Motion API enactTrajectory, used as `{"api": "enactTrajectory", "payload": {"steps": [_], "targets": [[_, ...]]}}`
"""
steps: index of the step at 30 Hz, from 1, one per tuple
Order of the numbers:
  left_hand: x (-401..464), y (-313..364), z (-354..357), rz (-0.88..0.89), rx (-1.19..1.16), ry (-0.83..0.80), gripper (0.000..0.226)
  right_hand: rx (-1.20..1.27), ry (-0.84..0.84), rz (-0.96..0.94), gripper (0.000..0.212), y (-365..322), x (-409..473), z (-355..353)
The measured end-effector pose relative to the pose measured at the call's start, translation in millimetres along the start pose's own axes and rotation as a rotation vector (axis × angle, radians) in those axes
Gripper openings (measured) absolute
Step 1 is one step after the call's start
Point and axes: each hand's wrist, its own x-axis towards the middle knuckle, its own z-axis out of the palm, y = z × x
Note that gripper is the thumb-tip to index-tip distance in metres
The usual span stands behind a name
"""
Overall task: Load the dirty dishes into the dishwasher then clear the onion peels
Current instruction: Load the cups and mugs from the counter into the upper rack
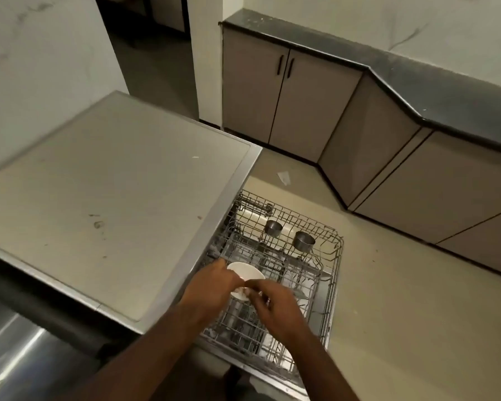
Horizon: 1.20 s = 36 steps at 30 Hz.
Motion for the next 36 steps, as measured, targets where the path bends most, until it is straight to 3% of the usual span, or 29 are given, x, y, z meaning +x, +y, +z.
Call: {"api": "enactTrajectory", "payload": {"steps": [2,4,8,14,20,26,36], "targets": [[18.7,1.5,5.0,-0.013,0.005,-0.069,0.045,0.016,-0.097,0.023,0.023,11.9,10.2,-1.1],[36.0,4.0,10.5,-0.028,-0.042,-0.092,0.045,-0.001,-0.094,0.054,0.022,30.3,27.4,1.0],[55.2,12.4,16.7,-0.015,-0.124,-0.153,0.066,-0.035,-0.040,0.177,0.019,70.9,71.2,0.9],[61.6,10.3,20.4,-0.014,-0.119,-0.248,0.035,-0.212,-0.132,0.400,0.024,147.8,139.0,-18.9],[61.0,-2.0,26.6,-0.072,-0.214,-0.293,0.033,-0.274,-0.220,0.501,0.032,203.0,177.5,-21.1],[60.2,-1.8,33.3,-0.129,-0.252,-0.319,0.033,-0.282,-0.261,0.605,0.025,213.6,189.6,-22.7],[51.5,2.8,41.9,-0.102,-0.251,-0.291,0.028,-0.243,-0.189,0.596,0.043,194.7,180.5,-12.7]]}}
